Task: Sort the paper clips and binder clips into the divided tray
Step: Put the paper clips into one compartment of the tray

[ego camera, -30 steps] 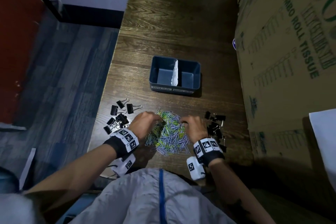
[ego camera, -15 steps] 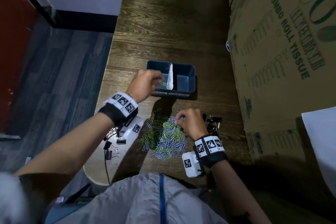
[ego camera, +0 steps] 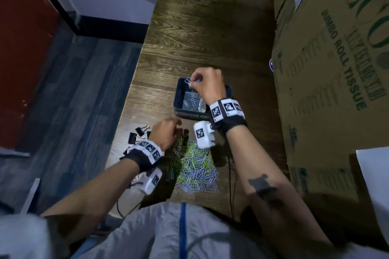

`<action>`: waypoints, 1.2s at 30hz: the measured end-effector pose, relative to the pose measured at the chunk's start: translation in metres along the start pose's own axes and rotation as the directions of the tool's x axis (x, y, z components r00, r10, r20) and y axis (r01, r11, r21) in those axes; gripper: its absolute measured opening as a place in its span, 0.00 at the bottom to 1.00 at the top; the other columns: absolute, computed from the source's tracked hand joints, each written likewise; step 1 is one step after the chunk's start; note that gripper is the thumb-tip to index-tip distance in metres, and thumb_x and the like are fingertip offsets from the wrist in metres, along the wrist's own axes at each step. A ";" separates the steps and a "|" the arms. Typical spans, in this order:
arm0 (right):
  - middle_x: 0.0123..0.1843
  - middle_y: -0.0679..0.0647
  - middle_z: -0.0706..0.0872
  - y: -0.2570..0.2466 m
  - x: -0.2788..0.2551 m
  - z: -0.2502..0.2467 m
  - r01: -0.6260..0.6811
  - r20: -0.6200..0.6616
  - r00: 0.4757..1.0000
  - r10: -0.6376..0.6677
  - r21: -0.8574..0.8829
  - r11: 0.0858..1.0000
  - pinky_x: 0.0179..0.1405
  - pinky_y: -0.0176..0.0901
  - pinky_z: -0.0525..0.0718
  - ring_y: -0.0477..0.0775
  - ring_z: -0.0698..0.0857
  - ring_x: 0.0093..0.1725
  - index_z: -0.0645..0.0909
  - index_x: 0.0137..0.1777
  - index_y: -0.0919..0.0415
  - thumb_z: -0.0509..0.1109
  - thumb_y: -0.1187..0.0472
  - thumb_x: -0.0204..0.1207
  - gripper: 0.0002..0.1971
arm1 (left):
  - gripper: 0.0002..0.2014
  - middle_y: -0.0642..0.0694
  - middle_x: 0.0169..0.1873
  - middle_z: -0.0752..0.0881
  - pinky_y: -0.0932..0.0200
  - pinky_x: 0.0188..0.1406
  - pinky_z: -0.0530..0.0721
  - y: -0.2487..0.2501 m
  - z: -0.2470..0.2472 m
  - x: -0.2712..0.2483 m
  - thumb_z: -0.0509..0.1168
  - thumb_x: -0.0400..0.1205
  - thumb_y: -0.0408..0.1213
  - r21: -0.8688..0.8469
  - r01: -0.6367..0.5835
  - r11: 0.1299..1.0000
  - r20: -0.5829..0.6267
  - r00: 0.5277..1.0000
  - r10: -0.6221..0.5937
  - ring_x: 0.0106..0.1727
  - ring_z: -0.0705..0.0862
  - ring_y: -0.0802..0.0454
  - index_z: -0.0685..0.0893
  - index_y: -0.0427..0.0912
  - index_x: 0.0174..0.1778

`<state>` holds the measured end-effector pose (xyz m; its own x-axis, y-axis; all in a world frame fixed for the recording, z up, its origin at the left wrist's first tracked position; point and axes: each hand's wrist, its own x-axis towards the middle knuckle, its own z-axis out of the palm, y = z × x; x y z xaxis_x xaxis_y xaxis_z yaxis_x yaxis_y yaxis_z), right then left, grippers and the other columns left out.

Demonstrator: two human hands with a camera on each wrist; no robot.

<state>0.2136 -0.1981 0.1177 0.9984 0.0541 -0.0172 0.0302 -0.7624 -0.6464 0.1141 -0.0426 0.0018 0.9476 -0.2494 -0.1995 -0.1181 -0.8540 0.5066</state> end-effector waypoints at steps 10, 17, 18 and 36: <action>0.51 0.55 0.90 0.083 -0.083 0.051 -0.133 0.215 0.962 0.171 -0.181 0.974 0.49 0.49 0.90 0.55 0.90 0.49 0.88 0.54 0.56 0.77 0.61 0.77 0.07 | 0.41 0.43 0.80 0.60 0.37 0.66 0.77 -0.010 0.061 -0.019 0.59 0.80 0.65 0.195 0.028 0.980 0.340 0.936 -0.095 0.76 0.62 0.37 0.55 0.47 0.83; 0.91 0.55 0.37 0.135 -0.168 0.096 0.051 0.627 0.717 0.304 -0.483 0.874 0.82 0.72 0.63 0.65 0.45 0.89 0.44 0.89 0.42 0.83 0.54 0.70 0.58 | 0.38 0.42 0.80 0.59 0.43 0.56 0.84 -0.004 0.070 -0.030 0.72 0.77 0.46 0.303 -0.236 0.923 0.417 0.904 0.094 0.74 0.64 0.37 0.61 0.53 0.81; 0.91 0.56 0.37 0.135 -0.173 0.099 0.083 0.625 0.723 0.292 -0.499 0.863 0.82 0.70 0.63 0.65 0.46 0.88 0.43 0.89 0.42 0.82 0.54 0.71 0.57 | 0.36 0.40 0.79 0.62 0.44 0.54 0.85 -0.006 0.072 -0.031 0.72 0.77 0.44 0.298 -0.246 0.922 0.411 0.905 0.109 0.73 0.65 0.38 0.64 0.51 0.80; 0.57 0.64 0.88 0.129 -0.157 0.093 -0.135 0.377 0.881 0.286 -0.381 0.915 0.57 0.61 0.88 0.68 0.87 0.56 0.88 0.61 0.53 0.69 0.72 0.78 0.17 | 0.07 0.42 0.46 0.91 0.61 0.51 0.81 -0.002 0.043 -0.036 0.68 0.82 0.33 -0.013 -0.041 0.999 0.230 0.972 0.043 0.47 0.88 0.46 0.91 0.40 0.51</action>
<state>0.0560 -0.2451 -0.0341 0.8702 0.0722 -0.4874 -0.0884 -0.9503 -0.2985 0.0680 -0.0514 -0.0279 0.8479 -0.3841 -0.3653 -0.1532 -0.8373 0.5249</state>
